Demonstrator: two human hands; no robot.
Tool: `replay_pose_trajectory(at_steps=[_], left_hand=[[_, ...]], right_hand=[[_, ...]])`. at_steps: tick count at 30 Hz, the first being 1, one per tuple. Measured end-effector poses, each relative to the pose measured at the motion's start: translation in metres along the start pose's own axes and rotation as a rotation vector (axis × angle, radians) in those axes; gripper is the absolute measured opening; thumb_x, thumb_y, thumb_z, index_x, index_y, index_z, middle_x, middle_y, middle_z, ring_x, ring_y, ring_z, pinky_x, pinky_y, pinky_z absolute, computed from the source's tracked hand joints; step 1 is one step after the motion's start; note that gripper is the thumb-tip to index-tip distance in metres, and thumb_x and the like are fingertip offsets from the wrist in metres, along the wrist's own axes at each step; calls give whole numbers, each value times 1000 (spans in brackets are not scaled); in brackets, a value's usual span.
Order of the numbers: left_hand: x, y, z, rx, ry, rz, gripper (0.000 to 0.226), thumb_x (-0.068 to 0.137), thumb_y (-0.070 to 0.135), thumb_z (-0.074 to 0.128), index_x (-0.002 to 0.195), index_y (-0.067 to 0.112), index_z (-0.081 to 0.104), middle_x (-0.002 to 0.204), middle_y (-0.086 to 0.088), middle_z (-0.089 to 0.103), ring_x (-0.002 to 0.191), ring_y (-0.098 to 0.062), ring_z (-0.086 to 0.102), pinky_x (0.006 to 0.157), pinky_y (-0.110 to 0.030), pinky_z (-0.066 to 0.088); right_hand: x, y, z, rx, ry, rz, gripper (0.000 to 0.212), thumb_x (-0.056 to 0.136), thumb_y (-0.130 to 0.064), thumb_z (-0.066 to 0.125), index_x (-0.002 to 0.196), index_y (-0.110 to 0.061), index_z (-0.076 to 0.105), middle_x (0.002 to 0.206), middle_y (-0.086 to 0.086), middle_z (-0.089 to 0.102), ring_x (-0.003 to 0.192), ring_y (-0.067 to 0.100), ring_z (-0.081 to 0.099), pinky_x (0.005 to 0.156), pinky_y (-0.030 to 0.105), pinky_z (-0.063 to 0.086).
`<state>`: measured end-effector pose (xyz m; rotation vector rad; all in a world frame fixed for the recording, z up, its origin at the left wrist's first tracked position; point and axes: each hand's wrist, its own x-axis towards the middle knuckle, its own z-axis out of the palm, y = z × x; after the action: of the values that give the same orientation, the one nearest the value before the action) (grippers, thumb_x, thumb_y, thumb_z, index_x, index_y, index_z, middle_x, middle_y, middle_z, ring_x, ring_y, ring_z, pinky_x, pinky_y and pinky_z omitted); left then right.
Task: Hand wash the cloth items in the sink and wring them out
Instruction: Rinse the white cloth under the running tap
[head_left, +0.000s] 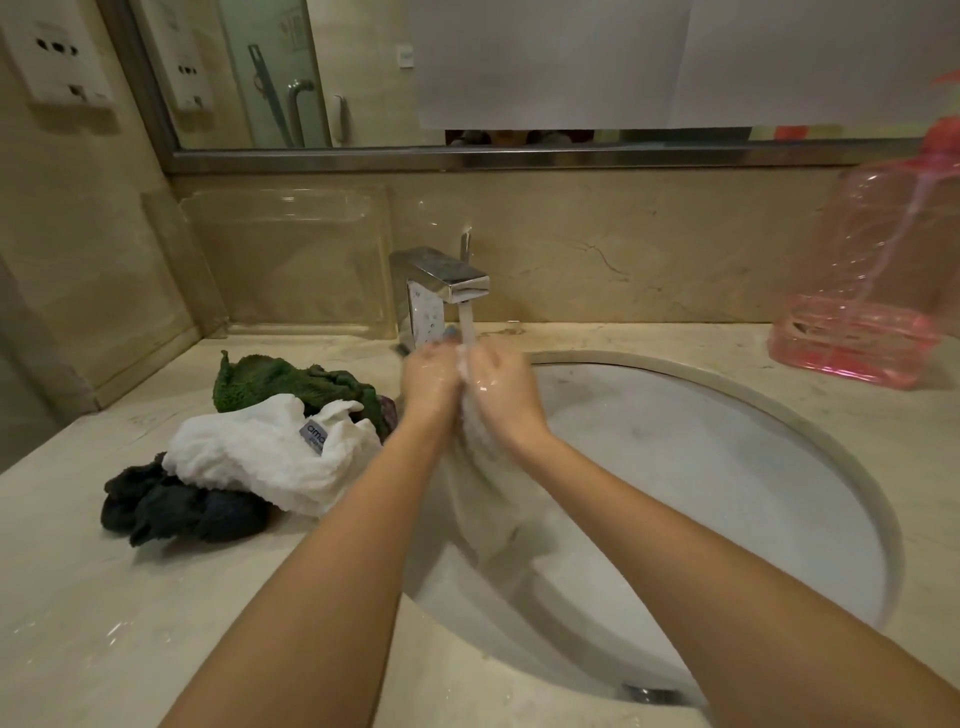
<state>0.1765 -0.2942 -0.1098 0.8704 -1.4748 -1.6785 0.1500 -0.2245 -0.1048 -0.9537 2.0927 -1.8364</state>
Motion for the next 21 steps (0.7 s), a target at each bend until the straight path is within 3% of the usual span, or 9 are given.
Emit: replay_pose_trajectory(at_steps=[3, 8, 10, 13, 15, 16, 19, 21], left_hand=[[10, -6, -12, -69, 84, -100, 30, 96, 18, 50, 66, 14, 54, 52, -1, 54, 64, -24, 53, 66, -32, 40], [-19, 4, 10, 70, -106, 35, 27, 99, 18, 49, 75, 11, 56, 72, -8, 58, 69, -19, 56, 60, -26, 45], [-23, 6, 16, 33, -152, 38, 26, 99, 24, 52, 78, 11, 60, 76, -9, 63, 73, -20, 63, 66, -28, 52], [-18, 10, 12, -95, -114, -6, 29, 100, 32, 53, 99, 4, 63, 96, -13, 71, 90, -24, 69, 89, -39, 56], [-13, 11, 4, -194, -117, -39, 31, 99, 26, 55, 111, -2, 58, 101, -17, 68, 93, -27, 69, 92, -43, 55], [-12, 11, 0, -228, -121, -49, 25, 99, 20, 56, 110, -3, 56, 100, -17, 66, 92, -26, 68, 93, -43, 55], [-9, 13, -11, -299, -90, -35, 8, 96, 6, 55, 103, 3, 54, 96, -18, 62, 85, -24, 64, 87, -40, 53], [-3, 13, -20, -322, -61, -1, 24, 95, 0, 54, 118, -3, 53, 104, -21, 60, 89, -26, 63, 87, -41, 53]], right_hand=[[-10, -4, 9, -123, -113, -61, 51, 97, -19, 47, 47, -21, 36, 47, -7, 35, 49, 12, 32, 47, 27, 24], [31, 20, -18, -130, 92, 99, 33, 98, -23, 44, 69, -12, 55, 77, 7, 59, 75, 23, 50, 66, 33, 37], [40, 33, -28, -133, 65, 128, 39, 101, -35, 39, 81, -8, 60, 85, 7, 64, 82, 26, 56, 72, 35, 42], [41, 46, -38, 22, -120, 347, 67, 95, -66, 32, 122, -10, 56, 101, 9, 70, 91, 28, 66, 67, 32, 49], [35, 54, -53, 218, -387, 565, 68, 91, -72, 31, 118, -15, 55, 86, 4, 68, 72, 20, 64, 61, 27, 48], [33, 57, -60, 254, -495, 631, 65, 90, -72, 34, 118, -16, 52, 89, 6, 66, 73, 21, 62, 66, 30, 50], [36, 63, -71, 205, -687, 531, 60, 89, -55, 57, 136, -19, 46, 120, 10, 62, 103, 28, 63, 87, 41, 52], [39, 58, -67, 206, -682, 422, 56, 88, -32, 69, 138, -20, 47, 123, 7, 63, 105, 25, 64, 82, 36, 52]])
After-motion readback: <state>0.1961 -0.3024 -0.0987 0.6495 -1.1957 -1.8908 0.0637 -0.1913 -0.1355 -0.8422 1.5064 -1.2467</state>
